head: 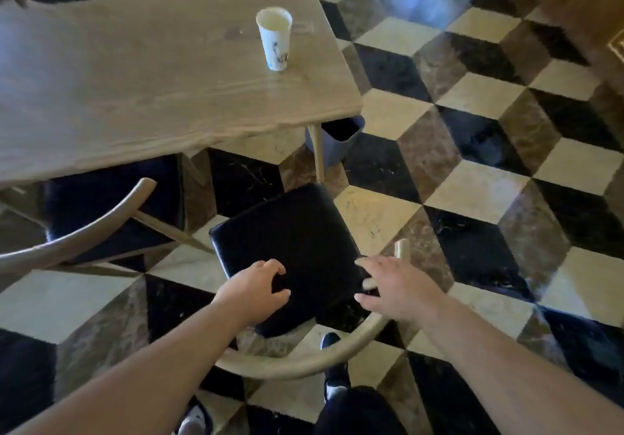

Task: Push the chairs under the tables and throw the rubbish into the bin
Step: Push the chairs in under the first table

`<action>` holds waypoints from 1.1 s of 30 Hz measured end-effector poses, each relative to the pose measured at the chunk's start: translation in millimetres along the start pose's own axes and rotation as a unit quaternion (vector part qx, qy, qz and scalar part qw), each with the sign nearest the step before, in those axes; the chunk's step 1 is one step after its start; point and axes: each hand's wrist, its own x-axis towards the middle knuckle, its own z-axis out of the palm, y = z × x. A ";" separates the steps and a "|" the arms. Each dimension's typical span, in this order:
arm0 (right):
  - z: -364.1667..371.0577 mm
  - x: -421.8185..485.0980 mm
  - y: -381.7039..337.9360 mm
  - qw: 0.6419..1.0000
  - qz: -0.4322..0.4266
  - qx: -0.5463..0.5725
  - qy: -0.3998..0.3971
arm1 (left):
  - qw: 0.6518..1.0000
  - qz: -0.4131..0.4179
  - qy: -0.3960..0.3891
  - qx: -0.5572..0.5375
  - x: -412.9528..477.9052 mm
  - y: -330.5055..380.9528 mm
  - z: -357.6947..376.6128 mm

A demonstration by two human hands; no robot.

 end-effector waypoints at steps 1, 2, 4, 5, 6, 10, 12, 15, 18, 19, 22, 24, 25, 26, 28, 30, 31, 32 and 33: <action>3.3 2.8 12.1 1.000 -0.007 -0.001 -0.017 | 1.000 -0.010 -0.016 0.001 2.6 4.3 10.9; 6.0 5.7 22.2 0.999 -0.012 -0.004 -0.030 | 0.999 -0.017 -0.030 0.002 4.4 7.1 20.9; 13.1 10.0 34.1 0.998 -0.037 -0.029 -0.050 | 0.998 -0.035 -0.050 0.003 3.3 8.5 39.4; 18.5 11.1 35.9 0.995 -0.063 -0.051 -0.057 | 0.997 -0.046 -0.056 -0.001 0.4 7.2 49.5; 24.8 11.2 35.3 0.992 -0.087 -0.069 -0.066 | 0.996 -0.057 -0.061 -0.005 -3.2 5.3 59.9; 44.3 9.1 24.3 0.983 -0.133 -0.077 -0.096 | 0.988 -0.083 -0.127 -0.005 -19.4 -5.5 97.1; 51.6 8.7 20.7 0.971 -0.165 -0.124 -0.124 | 0.979 -0.074 -0.189 -0.018 -25.9 -9.3 110.9; 58.6 7.6 17.8 0.941 -0.205 -0.225 -0.147 | 0.972 -0.034 -0.226 0.060 -27.9 -6.6 122.6; 61.3 15.0 5.4 0.928 -0.211 -0.258 -0.164 | 0.963 0.023 -0.216 0.160 -27.3 -4.3 136.1; 60.3 16.9 2.1 0.924 -0.209 -0.264 -0.179 | 0.963 0.032 -0.205 0.173 -27.8 -3.8 139.0; 56.2 21.4 0.5 0.916 -0.220 -0.280 -0.183 | 0.965 0.039 -0.175 0.193 -29.5 -6.7 137.6; 51.5 25.2 0.7 0.920 -0.238 -0.272 -0.153 | 0.967 0.044 -0.152 0.199 -30.2 -9.9 125.9; 48.8 27.9 -1.9 0.921 -0.246 -0.266 -0.141 | 0.968 0.044 -0.142 0.203 -29.7 -13.0 119.1; 46.2 30.5 -6.6 0.922 -0.252 -0.261 -0.133 | 0.968 0.043 -0.134 0.209 -29.8 -17.0 111.6; 41.6 35.8 -18.9 0.926 -0.257 -0.245 -0.129 | 0.965 0.044 -0.127 0.223 -29.0 -26.1 95.2; 40.1 41.0 -30.0 0.933 -0.253 -0.227 -0.119 | 0.961 0.050 -0.122 0.243 -25.8 -35.6 79.3; 39.8 43.8 -34.6 0.936 -0.251 -0.220 -0.113 | 0.959 0.053 -0.121 0.252 -23.5 -40.2 72.5; 39.2 47.2 -39.3 0.939 -0.248 -0.215 -0.107 | 0.957 0.056 -0.119 0.257 -20.0 -44.4 65.9; 38.2 50.7 -43.1 0.940 -0.247 -0.212 -0.103 | 0.957 0.059 -0.117 0.260 -16.3 -48.7 60.1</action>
